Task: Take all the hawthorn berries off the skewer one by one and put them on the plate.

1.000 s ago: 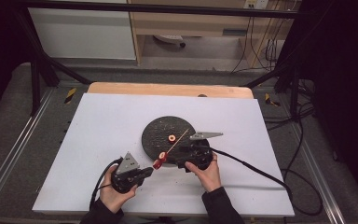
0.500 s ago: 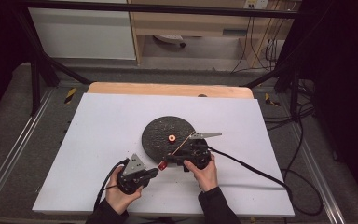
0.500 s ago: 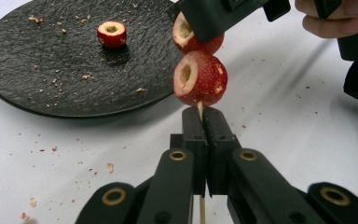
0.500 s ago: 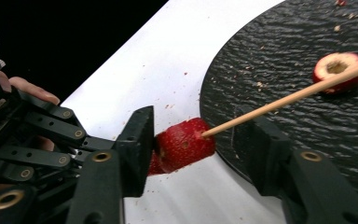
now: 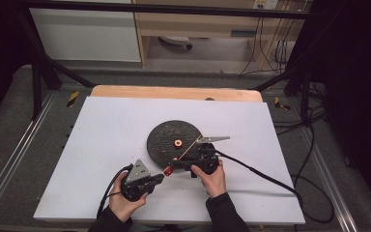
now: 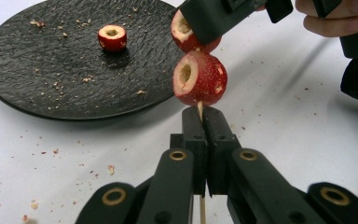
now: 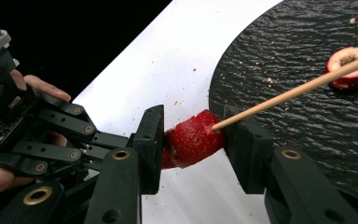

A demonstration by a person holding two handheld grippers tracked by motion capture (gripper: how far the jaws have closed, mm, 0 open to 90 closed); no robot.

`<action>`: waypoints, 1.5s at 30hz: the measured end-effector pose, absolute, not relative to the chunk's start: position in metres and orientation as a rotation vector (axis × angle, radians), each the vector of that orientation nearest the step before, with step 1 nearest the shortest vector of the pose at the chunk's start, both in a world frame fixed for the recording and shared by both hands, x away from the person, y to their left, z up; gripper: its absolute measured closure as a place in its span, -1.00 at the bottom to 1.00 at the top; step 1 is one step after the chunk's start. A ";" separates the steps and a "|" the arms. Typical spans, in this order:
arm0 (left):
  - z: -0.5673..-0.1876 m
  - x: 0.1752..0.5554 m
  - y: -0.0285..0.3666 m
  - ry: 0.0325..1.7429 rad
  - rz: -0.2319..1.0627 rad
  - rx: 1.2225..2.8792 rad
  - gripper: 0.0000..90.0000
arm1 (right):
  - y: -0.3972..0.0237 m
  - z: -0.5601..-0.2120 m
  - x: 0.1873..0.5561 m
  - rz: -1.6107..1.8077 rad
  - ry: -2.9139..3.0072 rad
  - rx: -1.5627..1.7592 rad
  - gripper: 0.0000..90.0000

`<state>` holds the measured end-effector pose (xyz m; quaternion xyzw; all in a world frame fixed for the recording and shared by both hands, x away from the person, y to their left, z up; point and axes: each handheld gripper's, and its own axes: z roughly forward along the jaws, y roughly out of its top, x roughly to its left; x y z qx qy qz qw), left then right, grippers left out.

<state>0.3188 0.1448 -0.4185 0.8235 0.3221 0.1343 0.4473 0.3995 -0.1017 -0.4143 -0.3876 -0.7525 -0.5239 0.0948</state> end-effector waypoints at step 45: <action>-0.415 0.302 0.188 0.800 0.373 1.999 0.97 | -0.128 -0.386 0.438 -1.644 -2.171 -1.288 0.34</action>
